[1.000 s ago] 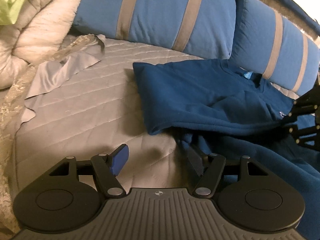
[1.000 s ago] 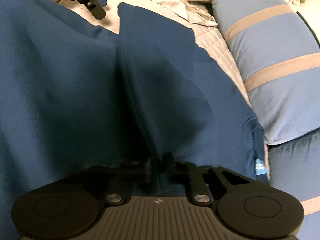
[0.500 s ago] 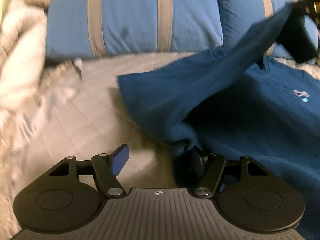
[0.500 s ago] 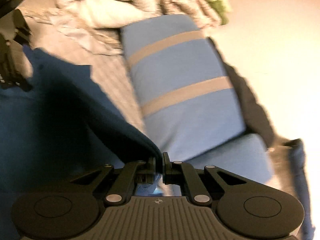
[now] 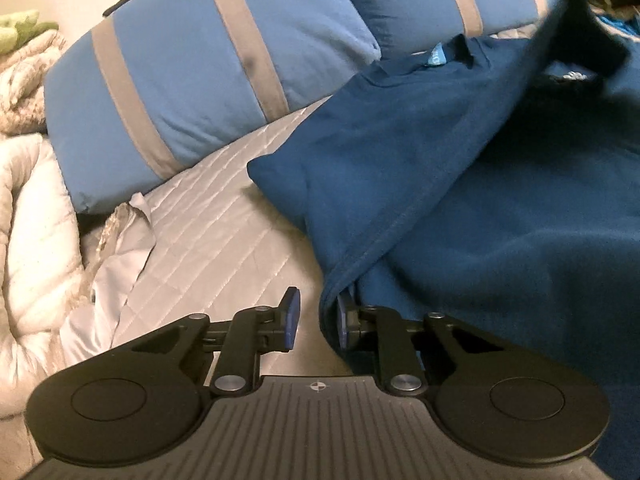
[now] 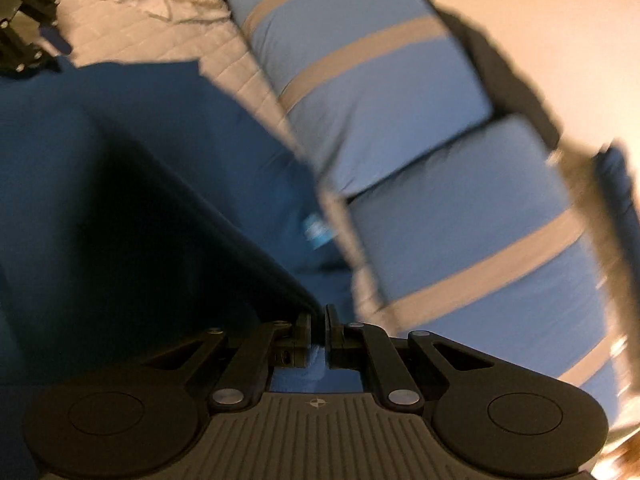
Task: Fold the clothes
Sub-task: 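Lift and fold the held side edge over the body with the right tool, then open the right tool and withdraw it from the folded side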
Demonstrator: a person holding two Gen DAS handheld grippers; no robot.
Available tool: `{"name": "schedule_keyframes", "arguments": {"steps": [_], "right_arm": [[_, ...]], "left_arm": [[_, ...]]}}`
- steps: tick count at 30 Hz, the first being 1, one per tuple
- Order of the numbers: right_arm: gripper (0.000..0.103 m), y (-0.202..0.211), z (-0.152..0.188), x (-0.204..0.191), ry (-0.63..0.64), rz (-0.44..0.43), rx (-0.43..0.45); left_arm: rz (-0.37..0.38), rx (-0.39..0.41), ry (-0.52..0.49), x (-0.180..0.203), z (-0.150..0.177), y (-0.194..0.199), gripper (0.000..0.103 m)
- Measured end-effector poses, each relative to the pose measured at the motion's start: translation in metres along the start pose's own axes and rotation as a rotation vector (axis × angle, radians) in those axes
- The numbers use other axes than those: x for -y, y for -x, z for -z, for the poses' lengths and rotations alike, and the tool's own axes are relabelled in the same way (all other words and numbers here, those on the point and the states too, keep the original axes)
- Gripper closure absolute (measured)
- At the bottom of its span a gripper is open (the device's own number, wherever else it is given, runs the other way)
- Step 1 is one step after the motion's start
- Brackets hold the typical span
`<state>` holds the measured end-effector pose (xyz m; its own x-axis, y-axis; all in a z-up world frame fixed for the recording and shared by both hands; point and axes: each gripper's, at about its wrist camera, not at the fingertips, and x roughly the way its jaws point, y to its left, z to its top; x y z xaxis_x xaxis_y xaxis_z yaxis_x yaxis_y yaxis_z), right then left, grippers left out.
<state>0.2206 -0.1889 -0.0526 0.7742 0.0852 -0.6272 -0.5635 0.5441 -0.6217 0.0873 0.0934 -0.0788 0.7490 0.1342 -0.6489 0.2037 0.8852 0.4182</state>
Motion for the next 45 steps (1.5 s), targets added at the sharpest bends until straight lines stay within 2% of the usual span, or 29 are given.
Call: {"name": "schedule_keyframes", "arguments": {"steps": [4,8,11,13,15,17,22,25,26,29,30,35,37,38,40,41,45], "right_arm": [[0.095,0.003,0.009,-0.005,-0.018,0.004,0.004],[0.095,0.037,0.001,-0.015,0.104,0.103,0.050],[0.092,0.061,0.003,-0.035,0.219,0.118,0.033],[0.082,0.066,0.012,-0.048,0.256,0.051,0.002],[0.057,0.066,0.026,-0.055,0.245,-0.059,-0.019],[0.052,0.059,0.041,-0.052,0.184,-0.111,-0.043],[0.052,0.036,0.069,-0.034,-0.014,-0.213,-0.062],[0.053,0.026,0.077,-0.037,-0.021,-0.236,-0.058],[0.056,0.023,0.077,-0.040,-0.007,-0.239,-0.062],[0.083,0.016,0.079,-0.050,0.077,-0.230,-0.098],[0.089,0.017,0.081,-0.053,0.109,-0.222,-0.103],[0.092,0.042,0.086,-0.056,0.278,-0.129,-0.075],[0.092,0.051,0.090,-0.055,0.303,-0.114,-0.086],[0.087,0.054,0.093,-0.054,0.312,-0.109,-0.092],[0.064,0.059,0.101,-0.051,0.294,-0.103,-0.096],[0.044,0.062,0.104,-0.050,0.270,-0.095,-0.093],[0.023,0.075,0.109,-0.035,0.092,-0.010,-0.072]], "left_arm": [[0.010,-0.013,0.007,-0.003,-0.002,-0.003,0.080],[0.017,-0.026,0.023,-0.006,-0.005,-0.005,0.078],[0.009,-0.038,0.050,-0.011,-0.005,-0.004,0.070],[0.008,-0.043,0.083,-0.016,-0.004,-0.003,0.059],[0.023,-0.043,0.125,-0.022,-0.004,0.003,0.047],[0.054,-0.032,0.174,-0.029,-0.003,0.015,0.045],[0.096,0.024,0.248,-0.040,-0.004,0.055,0.044],[0.107,0.059,0.274,-0.043,-0.007,0.077,0.042],[0.111,0.070,0.281,-0.044,-0.008,0.083,0.040],[0.122,0.100,0.306,-0.046,-0.011,0.102,0.039],[0.125,0.107,0.316,-0.048,-0.012,0.108,0.039],[0.132,0.157,0.371,-0.058,-0.012,0.137,0.039],[0.130,0.180,0.389,-0.062,-0.015,0.145,0.038],[0.132,0.191,0.399,-0.065,-0.016,0.149,0.038],[0.123,0.208,0.398,-0.068,-0.020,0.157,0.038],[0.115,0.212,0.393,-0.069,-0.023,0.159,0.037],[0.098,0.220,0.399,-0.073,-0.036,0.164,0.037]]}}
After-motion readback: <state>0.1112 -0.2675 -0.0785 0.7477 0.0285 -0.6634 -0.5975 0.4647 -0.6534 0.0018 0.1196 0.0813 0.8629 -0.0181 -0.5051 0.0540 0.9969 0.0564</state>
